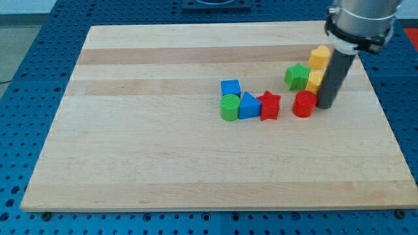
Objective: Push the green star and hexagon into the red circle
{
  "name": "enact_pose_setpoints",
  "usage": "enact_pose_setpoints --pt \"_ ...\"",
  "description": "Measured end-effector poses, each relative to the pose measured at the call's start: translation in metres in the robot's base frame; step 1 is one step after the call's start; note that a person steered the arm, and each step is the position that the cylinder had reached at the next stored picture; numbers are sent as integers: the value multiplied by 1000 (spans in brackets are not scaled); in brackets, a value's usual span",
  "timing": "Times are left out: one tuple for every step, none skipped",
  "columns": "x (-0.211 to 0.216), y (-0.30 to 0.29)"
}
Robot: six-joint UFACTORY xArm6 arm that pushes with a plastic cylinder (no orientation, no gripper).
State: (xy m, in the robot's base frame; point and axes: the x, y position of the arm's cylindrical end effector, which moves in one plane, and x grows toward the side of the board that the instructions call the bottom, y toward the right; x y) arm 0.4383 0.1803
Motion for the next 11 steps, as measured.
enact_pose_setpoints --pt "0 -15" --pt "0 -15" --pt "-2 10" --pt "-2 43" --pt "-14 67" --pt "-36 72" --pt "-35 46" --pt "-35 19" --pt "-35 10" --pt "-35 8" --pt "-35 -5"
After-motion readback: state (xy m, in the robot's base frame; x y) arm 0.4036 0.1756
